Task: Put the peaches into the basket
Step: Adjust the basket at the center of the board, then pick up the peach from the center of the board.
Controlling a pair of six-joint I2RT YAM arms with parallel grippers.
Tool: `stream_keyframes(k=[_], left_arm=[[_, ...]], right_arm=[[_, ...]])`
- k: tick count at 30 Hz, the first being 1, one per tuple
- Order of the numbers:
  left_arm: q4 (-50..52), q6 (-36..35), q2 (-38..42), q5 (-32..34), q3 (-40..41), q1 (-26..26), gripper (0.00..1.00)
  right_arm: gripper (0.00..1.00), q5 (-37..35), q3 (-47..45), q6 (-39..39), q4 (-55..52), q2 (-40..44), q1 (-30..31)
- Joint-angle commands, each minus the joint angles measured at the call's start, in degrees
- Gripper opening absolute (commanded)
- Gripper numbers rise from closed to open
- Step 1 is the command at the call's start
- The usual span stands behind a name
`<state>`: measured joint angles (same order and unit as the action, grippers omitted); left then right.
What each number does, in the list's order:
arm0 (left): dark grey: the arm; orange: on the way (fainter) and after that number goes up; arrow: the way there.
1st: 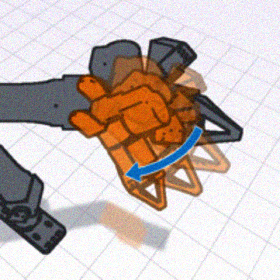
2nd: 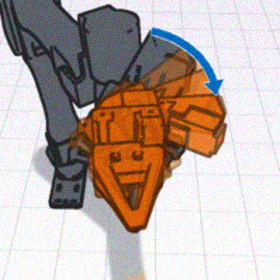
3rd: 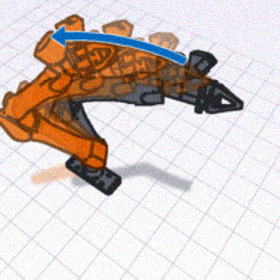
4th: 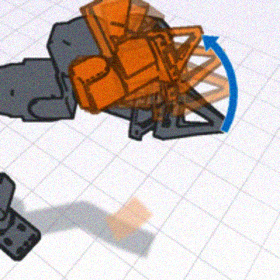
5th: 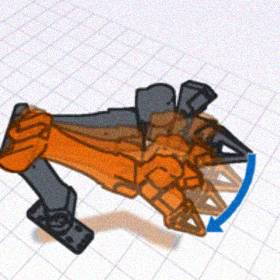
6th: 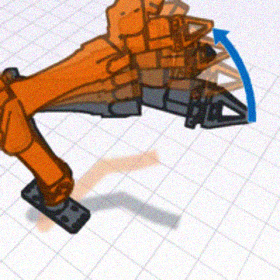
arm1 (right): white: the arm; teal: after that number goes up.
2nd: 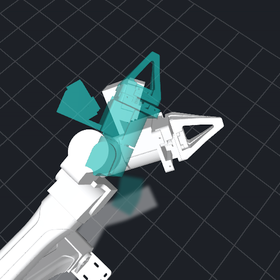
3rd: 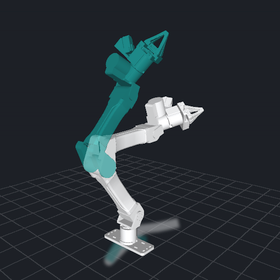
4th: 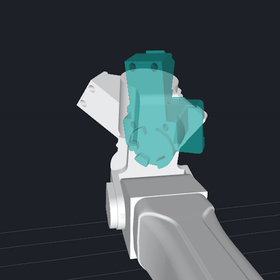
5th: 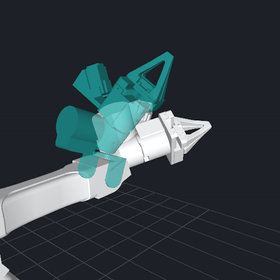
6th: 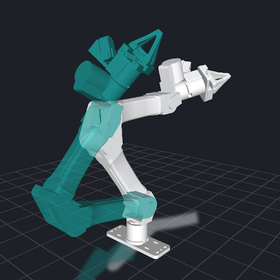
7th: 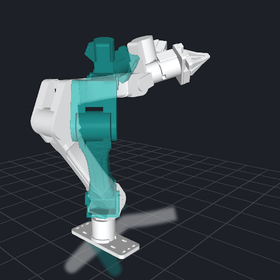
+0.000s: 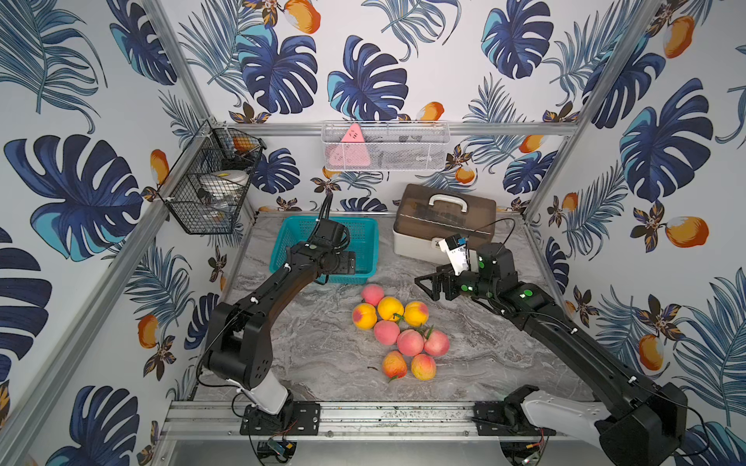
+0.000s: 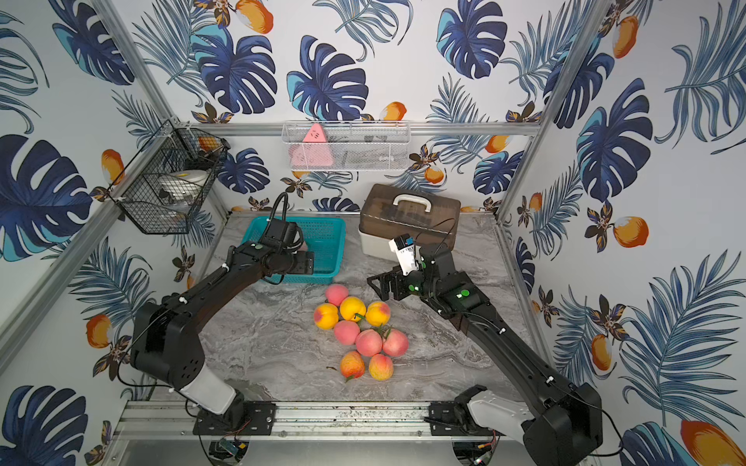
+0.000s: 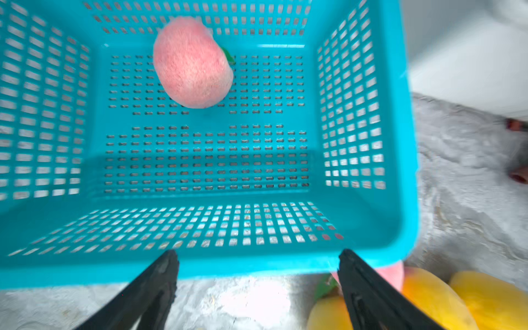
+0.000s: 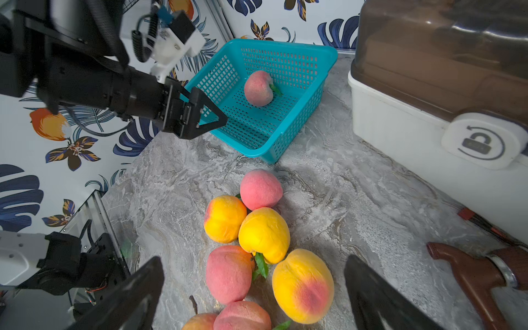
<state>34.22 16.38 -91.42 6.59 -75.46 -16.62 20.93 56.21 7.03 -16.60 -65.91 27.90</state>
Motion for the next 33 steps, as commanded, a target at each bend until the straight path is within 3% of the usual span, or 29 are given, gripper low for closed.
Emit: stream_keyframes(k=[1,9,14,23,27,33], left_arm=[[2.63,0.41,3.41,0.00,1.12,-2.04,0.92],[2.99,4.57,10.33,0.35,7.70,-12.74,0.95],[2.35,6.66,13.64,0.02,11.48,-18.20,0.97],[-1.64,8.89,19.27,-4.49,18.65,-23.54,0.97],[-4.66,8.87,20.97,-7.43,21.53,-24.17,0.97],[-8.04,8.20,23.34,-10.25,26.29,-24.39,0.97]], right_arm=[[1.00,-0.79,-0.62,-0.08,-2.56,0.26,-0.03],[1.00,-4.78,-0.75,-0.07,-10.11,1.37,1.72],[1.00,-8.57,-0.43,2.09,-15.86,2.37,5.91],[1.00,-19.87,-9.22,15.96,-19.85,12.02,15.95],[1.00,-20.92,-15.25,20.67,-16.99,16.82,16.95],[1.00,-21.46,-18.58,21.84,-14.80,14.69,17.14]])
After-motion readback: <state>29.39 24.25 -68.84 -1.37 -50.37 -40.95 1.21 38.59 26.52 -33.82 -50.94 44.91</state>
